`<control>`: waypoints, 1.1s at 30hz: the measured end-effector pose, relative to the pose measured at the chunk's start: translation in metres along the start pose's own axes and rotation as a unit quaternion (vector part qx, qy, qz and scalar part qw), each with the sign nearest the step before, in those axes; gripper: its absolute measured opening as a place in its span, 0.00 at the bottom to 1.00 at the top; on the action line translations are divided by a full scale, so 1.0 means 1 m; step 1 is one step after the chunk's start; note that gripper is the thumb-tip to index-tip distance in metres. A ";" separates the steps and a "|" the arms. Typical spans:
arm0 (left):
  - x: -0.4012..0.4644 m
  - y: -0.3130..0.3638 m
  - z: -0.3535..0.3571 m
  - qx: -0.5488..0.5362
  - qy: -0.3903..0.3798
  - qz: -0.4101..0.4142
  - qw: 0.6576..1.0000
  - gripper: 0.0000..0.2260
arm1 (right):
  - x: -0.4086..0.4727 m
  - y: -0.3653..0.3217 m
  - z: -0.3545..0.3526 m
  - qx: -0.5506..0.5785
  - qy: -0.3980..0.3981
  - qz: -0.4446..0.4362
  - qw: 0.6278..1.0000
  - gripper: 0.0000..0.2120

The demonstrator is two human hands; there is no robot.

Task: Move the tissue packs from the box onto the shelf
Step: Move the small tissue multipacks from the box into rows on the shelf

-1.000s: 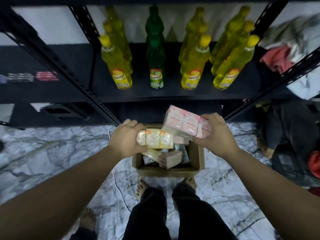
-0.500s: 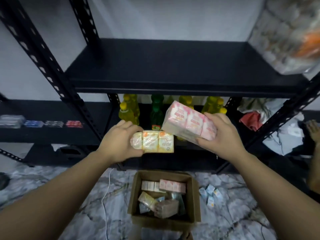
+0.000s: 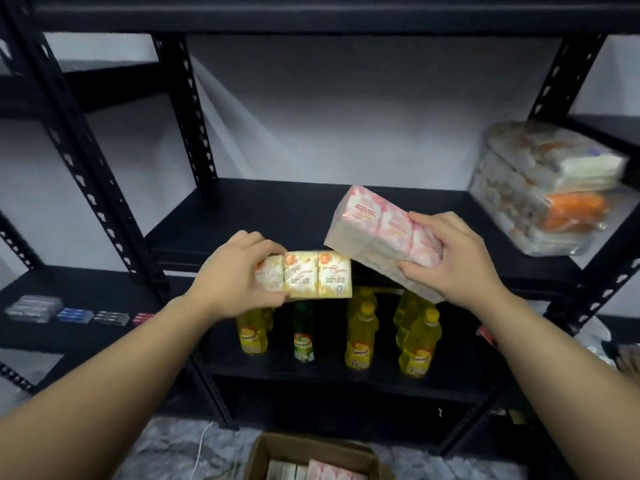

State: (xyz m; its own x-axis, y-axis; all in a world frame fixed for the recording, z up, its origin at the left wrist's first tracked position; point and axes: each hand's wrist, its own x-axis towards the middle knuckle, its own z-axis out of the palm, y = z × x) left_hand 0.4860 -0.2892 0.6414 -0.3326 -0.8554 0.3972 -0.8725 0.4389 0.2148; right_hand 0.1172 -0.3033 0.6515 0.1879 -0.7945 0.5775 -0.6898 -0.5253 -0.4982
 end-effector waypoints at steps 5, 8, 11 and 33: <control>0.039 -0.012 -0.014 0.017 0.020 0.010 1.000 0.31 | 0.043 0.002 -0.002 -0.008 0.007 0.003 1.000 0.36; 0.063 -0.028 -0.015 0.037 0.021 0.018 0.999 0.31 | 0.067 0.007 0.006 -0.034 -0.016 0.016 0.999 0.36; 0.081 -0.050 -0.007 0.050 0.011 0.026 0.998 0.31 | 0.086 0.016 0.018 -0.075 -0.043 0.039 0.996 0.36; 0.138 -0.130 0.014 0.070 -0.044 0.070 0.994 0.42 | 0.108 0.032 0.070 -0.173 -0.091 0.145 0.970 0.38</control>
State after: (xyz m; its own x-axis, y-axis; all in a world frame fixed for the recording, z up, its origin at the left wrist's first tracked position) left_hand 0.5486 -0.4685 0.6561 -0.4790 -0.8123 0.3329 -0.8548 0.5179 0.0336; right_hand 0.1641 -0.4273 0.6521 0.0491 -0.9505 0.3068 -0.9198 -0.1627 -0.3570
